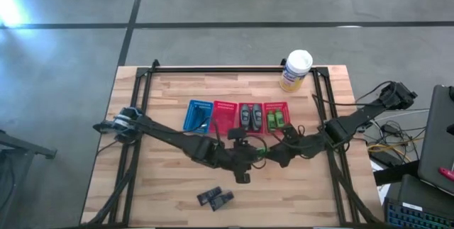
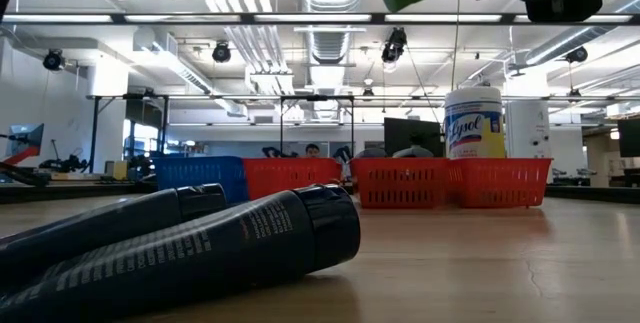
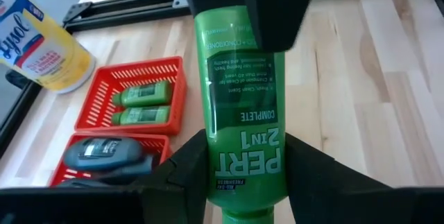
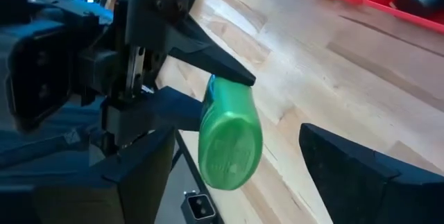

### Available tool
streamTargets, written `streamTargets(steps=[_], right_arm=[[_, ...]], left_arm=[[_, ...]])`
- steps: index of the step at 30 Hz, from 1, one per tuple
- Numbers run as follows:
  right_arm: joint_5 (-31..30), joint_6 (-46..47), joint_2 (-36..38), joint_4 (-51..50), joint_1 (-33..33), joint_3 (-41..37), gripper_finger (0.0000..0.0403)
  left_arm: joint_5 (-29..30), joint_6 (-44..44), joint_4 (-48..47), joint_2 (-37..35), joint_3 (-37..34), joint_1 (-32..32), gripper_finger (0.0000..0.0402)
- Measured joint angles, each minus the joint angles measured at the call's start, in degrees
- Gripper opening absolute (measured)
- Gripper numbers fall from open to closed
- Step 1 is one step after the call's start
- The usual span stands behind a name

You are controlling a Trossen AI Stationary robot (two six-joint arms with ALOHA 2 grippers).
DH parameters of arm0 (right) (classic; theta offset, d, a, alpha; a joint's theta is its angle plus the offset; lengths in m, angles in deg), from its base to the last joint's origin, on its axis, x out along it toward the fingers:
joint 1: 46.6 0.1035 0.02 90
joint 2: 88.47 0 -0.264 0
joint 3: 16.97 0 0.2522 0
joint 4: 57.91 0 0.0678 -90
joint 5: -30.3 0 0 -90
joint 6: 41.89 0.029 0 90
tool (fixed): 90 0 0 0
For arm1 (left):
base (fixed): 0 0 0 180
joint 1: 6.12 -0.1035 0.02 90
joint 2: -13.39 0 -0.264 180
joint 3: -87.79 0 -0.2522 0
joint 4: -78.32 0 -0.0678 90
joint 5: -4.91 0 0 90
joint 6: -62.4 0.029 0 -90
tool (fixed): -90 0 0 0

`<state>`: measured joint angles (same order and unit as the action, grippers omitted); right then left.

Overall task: Pick & Place Travel size toiletries
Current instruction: Put the green shampoo bottle into the right red bin

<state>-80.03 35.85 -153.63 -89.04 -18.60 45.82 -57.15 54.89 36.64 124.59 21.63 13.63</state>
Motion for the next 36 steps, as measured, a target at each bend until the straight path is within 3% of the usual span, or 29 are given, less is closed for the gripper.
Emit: streamTargets(steps=[5,17,23,29,36], right_arm=[[0.42,-0.13,0.0,0.02,-0.16,0.0,0.0285],[0.75,0.06,-0.04,0.1,-0.7,0.0,0.0151],[-2.83,0.1,-0.04,-1.07,-0.6,0.06,0.0089],[-7.13,0.69,-0.04,-3.81,-0.62,0.13,0.0084],[-14.22,6.27,0.07,-15.05,-0.69,-0.11,0.0085]], left_arm=[[0.02,0.23,-0.03,0.0,-0.01,-0.18,0.0153],[0.02,0.28,-0.07,0.0,-0.02,-0.6,0.0154],[1.19,1.2,-0.27,0.0,-0.02,-0.68,0.0167],[4.11,0.7,-2.92,0.07,-0.02,-1.3,0.019],[1.33,-7.92,-14.82,-0.02,-0.02,-2.91,0.0213]])
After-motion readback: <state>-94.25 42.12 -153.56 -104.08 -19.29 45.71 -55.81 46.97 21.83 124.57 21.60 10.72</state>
